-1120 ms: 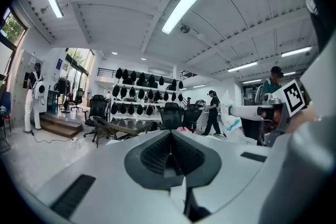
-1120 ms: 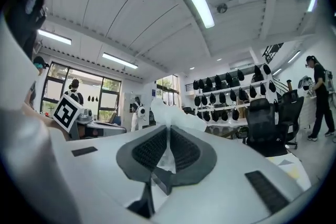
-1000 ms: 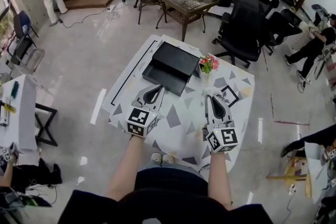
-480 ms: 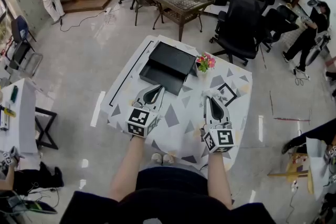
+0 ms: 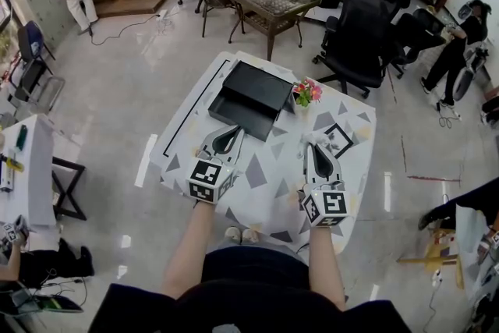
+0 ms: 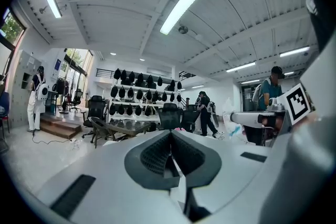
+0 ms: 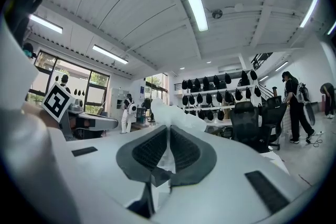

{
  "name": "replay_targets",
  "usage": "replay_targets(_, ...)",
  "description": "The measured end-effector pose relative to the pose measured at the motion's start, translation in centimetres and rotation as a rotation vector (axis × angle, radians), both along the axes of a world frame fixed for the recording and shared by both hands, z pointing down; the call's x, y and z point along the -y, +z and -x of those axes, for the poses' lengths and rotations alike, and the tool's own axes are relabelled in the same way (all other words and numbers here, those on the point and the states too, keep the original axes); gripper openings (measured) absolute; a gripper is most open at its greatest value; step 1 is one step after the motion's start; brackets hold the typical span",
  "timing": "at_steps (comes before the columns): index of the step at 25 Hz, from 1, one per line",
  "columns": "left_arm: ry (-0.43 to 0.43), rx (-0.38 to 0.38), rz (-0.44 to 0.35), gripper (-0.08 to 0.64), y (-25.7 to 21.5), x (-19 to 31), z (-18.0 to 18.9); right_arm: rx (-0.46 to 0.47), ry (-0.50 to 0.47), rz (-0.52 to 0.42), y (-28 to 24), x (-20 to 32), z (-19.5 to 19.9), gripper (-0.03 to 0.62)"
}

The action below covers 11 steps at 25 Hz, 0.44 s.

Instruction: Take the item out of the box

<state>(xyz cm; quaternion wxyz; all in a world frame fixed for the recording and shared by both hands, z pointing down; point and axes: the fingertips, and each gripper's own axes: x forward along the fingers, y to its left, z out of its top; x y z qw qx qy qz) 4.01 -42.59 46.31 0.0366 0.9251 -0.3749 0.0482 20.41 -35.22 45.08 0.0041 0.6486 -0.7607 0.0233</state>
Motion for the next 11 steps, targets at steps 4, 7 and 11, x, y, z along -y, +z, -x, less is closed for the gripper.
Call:
replay_targets(4,0.002,0.007,-0.007,0.02,-0.08,-0.2,-0.08,-0.003,-0.002,0.006,0.23,0.03,0.08,0.021)
replay_targets(7,0.0,0.007,-0.009,0.02,-0.07,-0.12,-0.15,0.001,-0.006,0.01,0.57,0.14,0.02,0.021)
replay_targets(11,-0.005,0.006,-0.006,0.02,0.25,0.12,-0.19,0.002,-0.013,0.014,0.83,0.42,0.02,0.021)
